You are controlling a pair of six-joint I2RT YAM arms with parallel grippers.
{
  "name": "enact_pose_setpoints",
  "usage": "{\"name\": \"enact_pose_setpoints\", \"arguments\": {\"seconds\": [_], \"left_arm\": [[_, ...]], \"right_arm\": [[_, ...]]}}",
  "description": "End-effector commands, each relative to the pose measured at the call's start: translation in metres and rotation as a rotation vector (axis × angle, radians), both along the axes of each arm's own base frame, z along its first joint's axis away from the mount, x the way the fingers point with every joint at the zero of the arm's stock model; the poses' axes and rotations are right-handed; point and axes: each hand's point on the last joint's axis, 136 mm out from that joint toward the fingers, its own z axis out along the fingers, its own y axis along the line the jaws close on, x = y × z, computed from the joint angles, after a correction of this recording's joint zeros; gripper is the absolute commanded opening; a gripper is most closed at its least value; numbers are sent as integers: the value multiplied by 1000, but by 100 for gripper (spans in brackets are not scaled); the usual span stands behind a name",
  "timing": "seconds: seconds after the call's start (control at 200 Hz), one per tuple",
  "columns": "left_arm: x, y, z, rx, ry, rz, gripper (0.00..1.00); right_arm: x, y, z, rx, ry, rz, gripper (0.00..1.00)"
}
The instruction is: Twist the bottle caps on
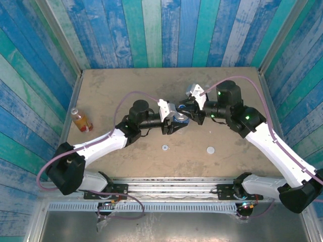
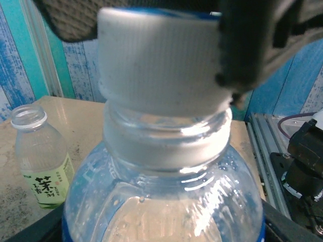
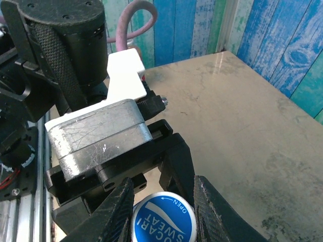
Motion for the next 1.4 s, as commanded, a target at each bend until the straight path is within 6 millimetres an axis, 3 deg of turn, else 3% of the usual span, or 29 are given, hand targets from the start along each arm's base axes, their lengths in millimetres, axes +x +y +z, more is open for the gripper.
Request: {"name": "enact_pose_setpoints", "arguments": {"seconds": [0.0, 0.38, 0.551, 0.656, 0.781, 0.866, 0.991, 1.066, 1.186, 1.287, 1.392], "left_arm": [[10, 8, 27, -74, -65, 83, 0], [90, 41, 33, -177, 16, 560, 0], [98, 42, 32, -162, 15, 595, 0], [97, 42, 22, -120, 9, 591, 0], [93, 44, 17, -100, -4, 587, 0], [92, 47, 12, -89, -23, 596, 0], [89, 56, 6, -52, -59, 621, 0], [88, 59, 1, -6, -75, 627, 0], [77, 59, -11, 80, -141, 593, 0], [66, 54, -23, 184, -220, 579, 0], [54, 53, -35, 263, -303, 579, 0]], "right_arm": [[16, -6, -18, 2, 87, -121, 31], [44, -10, -57, -1, 110, -590, 29], [47, -1, -56, 11, 115, -644, 33], [41, 4, -39, 11, 51, -565, 39], [23, 12, -19, 20, -3, -379, 65], [18, 1, -5, 57, 1, -344, 71], [11, -19, 11, 85, -25, -311, 74], [3, -26, 12, 34, -51, -273, 76], [-12, -29, 6, -77, -111, -172, 92], [-27, -27, -5, -178, -200, -40, 90], [-26, -31, -11, -305, -295, 46, 90]]}}
